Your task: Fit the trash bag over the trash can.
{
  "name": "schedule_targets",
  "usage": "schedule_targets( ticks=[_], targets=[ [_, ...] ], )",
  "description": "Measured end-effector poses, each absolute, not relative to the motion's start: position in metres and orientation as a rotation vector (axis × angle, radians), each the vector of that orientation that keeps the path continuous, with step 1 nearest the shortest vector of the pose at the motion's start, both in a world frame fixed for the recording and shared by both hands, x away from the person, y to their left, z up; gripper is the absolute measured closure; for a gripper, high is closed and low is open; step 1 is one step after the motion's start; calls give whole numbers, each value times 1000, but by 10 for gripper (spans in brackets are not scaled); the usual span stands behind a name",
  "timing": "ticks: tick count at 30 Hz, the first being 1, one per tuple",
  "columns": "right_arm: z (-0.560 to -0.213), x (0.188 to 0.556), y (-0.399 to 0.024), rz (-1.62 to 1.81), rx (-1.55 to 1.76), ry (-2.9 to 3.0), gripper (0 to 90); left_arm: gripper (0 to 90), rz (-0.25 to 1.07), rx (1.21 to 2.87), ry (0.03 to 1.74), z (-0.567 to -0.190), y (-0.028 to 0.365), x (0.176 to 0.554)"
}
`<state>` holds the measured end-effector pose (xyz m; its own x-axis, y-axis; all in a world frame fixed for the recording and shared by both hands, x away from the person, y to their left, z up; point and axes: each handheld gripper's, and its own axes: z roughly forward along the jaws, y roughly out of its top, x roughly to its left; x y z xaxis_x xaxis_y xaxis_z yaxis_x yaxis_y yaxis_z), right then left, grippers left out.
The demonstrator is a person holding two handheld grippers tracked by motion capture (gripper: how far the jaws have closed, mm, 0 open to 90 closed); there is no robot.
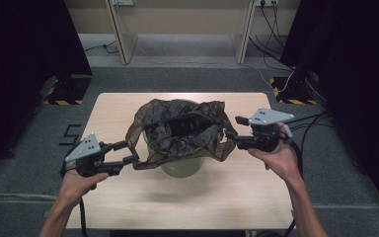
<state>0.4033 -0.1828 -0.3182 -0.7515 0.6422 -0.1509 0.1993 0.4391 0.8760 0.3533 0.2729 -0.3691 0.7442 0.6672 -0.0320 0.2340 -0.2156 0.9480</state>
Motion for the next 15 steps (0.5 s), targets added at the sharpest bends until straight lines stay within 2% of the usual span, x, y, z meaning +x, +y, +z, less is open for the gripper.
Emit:
schedule_targets(
  ticks=[6, 8, 10, 11, 13, 15],
  targets=[
    [-324, 454, -166, 1261, 780, 2201, 422, 345, 503, 1715, 877, -373, 275, 402],
    [-326, 470, -164, 1272, 802, 2216, 495, 364, 472, 1700, 883, -377, 276, 414],
    [-329, 485, -164, 1304, 803, 2235, 586, 467, 463, 1681, 885, -381, 276, 421],
    [-331, 491, -165, 1359, 805, 2251, 678, 546, 463, 1681, 885, -381, 276, 421],
    [-335, 502, -165, 1397, 816, 2268, 791, 687, 462, 1638, 873, -387, 273, 429],
    [-338, 511, -164, 1374, 813, 2279, 874, 794, 474, 1625, 879, -388, 270, 435]
  ],
)
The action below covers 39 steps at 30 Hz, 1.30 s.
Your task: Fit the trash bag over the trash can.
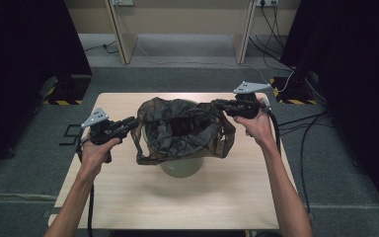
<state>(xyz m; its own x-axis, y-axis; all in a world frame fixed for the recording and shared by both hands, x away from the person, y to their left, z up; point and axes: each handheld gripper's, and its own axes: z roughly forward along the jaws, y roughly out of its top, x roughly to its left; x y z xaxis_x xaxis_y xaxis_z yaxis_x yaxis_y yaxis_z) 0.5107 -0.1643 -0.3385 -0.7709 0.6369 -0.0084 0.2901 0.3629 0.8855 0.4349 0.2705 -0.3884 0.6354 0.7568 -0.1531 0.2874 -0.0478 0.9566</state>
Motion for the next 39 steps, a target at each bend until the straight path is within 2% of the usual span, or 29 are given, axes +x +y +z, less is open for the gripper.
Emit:
schedule_targets(
  ticks=[3, 5, 12, 21, 33, 34, 37, 39],
  targets=[
    [-344, 522, -161, 1353, 821, 2294, 900, 876, 472, 1623, 889, -392, 268, 443],
    [-348, 529, -158, 1355, 832, 2294, 900, 894, 481, 1637, 898, -395, 267, 448],
    [-375, 553, -155, 1310, 914, 2313, 900, 897, 465, 1640, 952, -410, 272, 463],
    [-402, 566, -144, 1310, 931, 2354, 900, 898, 437, 1686, 942, -423, 262, 473],
    [-429, 563, -147, 1251, 967, 2403, 900, 898, 406, 1683, 967, -447, 275, 462],
    [-428, 563, -147, 1259, 967, 2394, 900, 896, 410, 1677, 964, -444, 276, 461],
    [-419, 561, -148, 1298, 962, 2358, 888, 812, 417, 1644, 954, -431, 281, 456],
    [-410, 559, -148, 1327, 961, 2329, 793, 739, 436, 1634, 952, -421, 285, 454]
  ],
)
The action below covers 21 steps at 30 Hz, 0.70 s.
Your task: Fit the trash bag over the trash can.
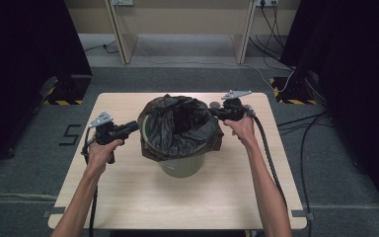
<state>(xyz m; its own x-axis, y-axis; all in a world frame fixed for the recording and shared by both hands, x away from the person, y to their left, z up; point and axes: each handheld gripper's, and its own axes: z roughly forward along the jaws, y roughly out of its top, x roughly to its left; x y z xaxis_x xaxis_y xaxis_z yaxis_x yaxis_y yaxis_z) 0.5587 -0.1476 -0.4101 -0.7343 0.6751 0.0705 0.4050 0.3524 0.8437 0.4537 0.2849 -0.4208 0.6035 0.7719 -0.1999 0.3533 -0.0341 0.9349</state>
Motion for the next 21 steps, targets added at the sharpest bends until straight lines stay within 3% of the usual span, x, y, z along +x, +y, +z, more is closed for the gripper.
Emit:
schedule_targets(
  ticks=[1, 4, 9, 21],
  targets=[
    [-405, 557, -148, 1328, 978, 2307, 705, 721, 441, 1625, 950, -416, 286, 453],
    [-390, 552, -153, 1325, 994, 2249, 608, 617, 455, 1601, 951, -404, 289, 450],
    [-362, 540, -164, 1389, 975, 2177, 579, 481, 466, 1573, 953, -383, 292, 447],
    [-334, 498, -133, 1377, 800, 2245, 561, 377, 497, 1604, 914, -348, 290, 439]
  ],
)
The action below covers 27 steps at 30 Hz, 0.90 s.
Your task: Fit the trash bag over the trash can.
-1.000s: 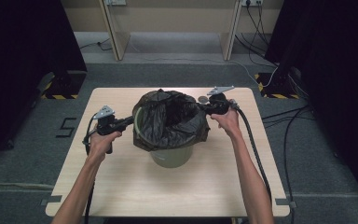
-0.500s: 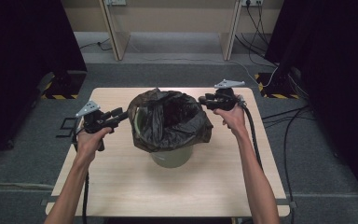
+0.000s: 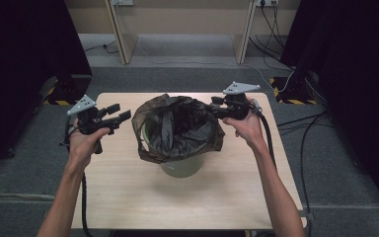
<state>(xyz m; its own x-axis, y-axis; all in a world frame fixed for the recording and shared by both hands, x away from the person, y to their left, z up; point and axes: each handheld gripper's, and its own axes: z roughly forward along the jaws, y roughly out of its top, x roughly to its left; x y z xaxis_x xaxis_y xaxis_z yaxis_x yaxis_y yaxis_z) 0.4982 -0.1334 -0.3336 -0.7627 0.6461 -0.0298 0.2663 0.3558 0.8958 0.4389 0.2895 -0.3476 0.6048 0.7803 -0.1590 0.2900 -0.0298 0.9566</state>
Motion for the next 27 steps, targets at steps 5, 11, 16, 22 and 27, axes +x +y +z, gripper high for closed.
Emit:
schedule_targets(
  ticks=[5, 11, 16, 22, 27],
  targets=[
    [-330, 491, -125, 1369, 792, 2255, 540, 325, 450, 1670, 886, -341, 261, 454],
    [-331, 481, -124, 1317, 836, 2243, 453, 490, 415, 1726, 845, -344, 241, 480],
    [-333, 477, -126, 1288, 844, 2250, 441, 877, 404, 1687, 873, -353, 250, 494],
    [-332, 461, -132, 1313, 831, 2244, 432, 896, 395, 1719, 956, -386, 267, 502],
    [-331, 436, -130, 1345, 785, 2256, 410, 896, 359, 1738, 959, -408, 265, 499]
  ],
)
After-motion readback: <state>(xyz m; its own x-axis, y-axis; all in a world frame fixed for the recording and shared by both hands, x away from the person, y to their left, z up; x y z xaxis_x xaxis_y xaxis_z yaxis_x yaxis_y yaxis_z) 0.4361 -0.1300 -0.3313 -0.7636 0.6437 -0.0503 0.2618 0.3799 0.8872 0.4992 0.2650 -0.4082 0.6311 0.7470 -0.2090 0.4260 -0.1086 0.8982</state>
